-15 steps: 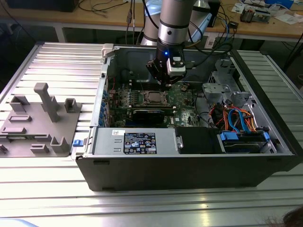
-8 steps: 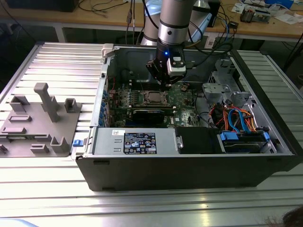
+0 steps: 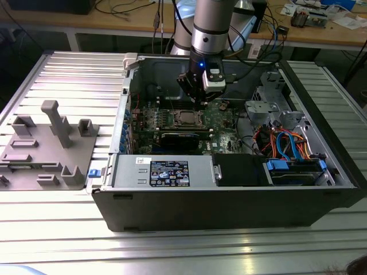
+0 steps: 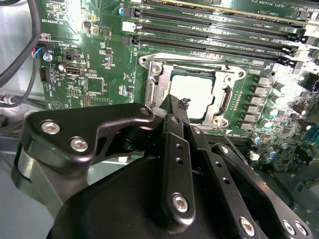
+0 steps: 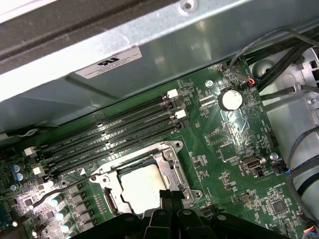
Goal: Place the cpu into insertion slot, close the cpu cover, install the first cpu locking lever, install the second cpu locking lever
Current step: 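Install the first cpu locking lever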
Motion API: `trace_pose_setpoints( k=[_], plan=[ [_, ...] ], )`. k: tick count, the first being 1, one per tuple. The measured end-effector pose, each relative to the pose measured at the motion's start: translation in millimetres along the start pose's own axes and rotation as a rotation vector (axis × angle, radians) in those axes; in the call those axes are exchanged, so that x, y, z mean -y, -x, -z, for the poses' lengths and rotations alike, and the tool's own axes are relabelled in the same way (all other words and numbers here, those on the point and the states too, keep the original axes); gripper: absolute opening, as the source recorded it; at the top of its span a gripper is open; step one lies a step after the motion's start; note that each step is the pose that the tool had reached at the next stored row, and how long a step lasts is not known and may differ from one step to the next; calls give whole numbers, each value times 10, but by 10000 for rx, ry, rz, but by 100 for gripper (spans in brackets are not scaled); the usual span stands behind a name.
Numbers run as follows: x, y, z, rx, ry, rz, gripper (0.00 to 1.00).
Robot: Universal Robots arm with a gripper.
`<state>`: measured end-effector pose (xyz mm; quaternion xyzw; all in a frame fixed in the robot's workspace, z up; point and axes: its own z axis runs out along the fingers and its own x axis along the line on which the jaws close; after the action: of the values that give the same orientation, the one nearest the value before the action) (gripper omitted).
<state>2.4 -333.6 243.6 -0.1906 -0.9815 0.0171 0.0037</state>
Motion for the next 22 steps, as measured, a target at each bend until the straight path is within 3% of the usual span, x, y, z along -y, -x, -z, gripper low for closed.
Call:
trace_pose_setpoints(
  k=[17,19,20,22],
  plan=[
    [0,0,0,7,0,189,11],
    [0,0,0,14,0,385,11],
    [0,-1,0,-13,95,637,11],
    [0,-1,0,-13,96,665,11]
  ],
)
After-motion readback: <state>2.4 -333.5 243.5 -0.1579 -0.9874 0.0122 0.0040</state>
